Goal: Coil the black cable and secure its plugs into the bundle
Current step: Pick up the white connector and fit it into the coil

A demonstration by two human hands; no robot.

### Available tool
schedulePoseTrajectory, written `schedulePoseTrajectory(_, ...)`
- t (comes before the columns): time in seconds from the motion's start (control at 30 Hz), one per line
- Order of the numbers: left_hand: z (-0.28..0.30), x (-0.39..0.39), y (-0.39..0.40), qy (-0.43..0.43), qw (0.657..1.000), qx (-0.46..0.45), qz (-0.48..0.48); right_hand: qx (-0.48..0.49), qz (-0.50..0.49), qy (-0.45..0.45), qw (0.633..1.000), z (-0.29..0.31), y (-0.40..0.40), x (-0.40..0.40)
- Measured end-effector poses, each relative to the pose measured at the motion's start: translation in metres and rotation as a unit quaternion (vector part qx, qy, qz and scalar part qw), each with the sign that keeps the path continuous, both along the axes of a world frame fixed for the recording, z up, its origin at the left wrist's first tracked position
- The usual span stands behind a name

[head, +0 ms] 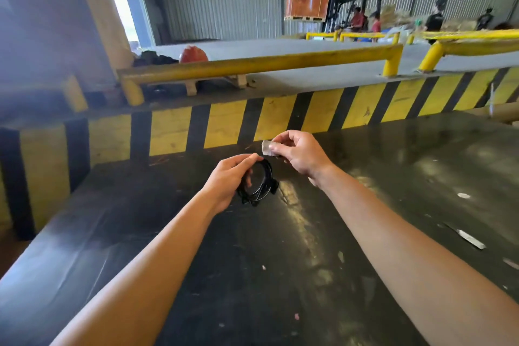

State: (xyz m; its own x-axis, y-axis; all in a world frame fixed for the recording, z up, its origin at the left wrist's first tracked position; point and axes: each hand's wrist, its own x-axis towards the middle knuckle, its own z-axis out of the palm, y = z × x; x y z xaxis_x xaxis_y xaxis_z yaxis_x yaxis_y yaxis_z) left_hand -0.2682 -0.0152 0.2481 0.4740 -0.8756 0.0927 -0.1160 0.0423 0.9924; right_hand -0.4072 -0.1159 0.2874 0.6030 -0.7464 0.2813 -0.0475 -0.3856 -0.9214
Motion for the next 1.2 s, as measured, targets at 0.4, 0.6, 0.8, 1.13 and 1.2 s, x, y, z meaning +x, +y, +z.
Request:
schedulePoseTrajectory(0.4, 0.051, -0.005, -0.022, -0.011, 0.998, -0.04, -0.05, -0.018, 0.019, -0.009, 1.0, 0.032, -0.013, 0.0)
schedulePoseTrajectory(0.6, 0.058, -0.008, -0.017, -0.001, 0.995, -0.05, -0.081, -0.008, 0.022, -0.028, 0.999, 0.034, -0.016, 0.003)
schedulePoseTrajectory(0.8, 0.061, -0.008, -0.017, 0.007, 0.995, -0.057, -0.08, -0.086, -0.024, -0.009, 0.996, 0.032, -0.019, 0.007)
schedulePoseTrajectory(1.13, 0.076, -0.012, -0.024, -0.05, 0.997, -0.063, -0.005, -0.253, 0.035, 0.049, 0.966, 0.045, -0.014, -0.004)
schedulePoseTrajectory(1.2, 0.077, -0.013, -0.024, -0.061, 0.996, -0.061, 0.002, -0.254, 0.034, 0.048, 0.965, 0.047, -0.014, -0.005)
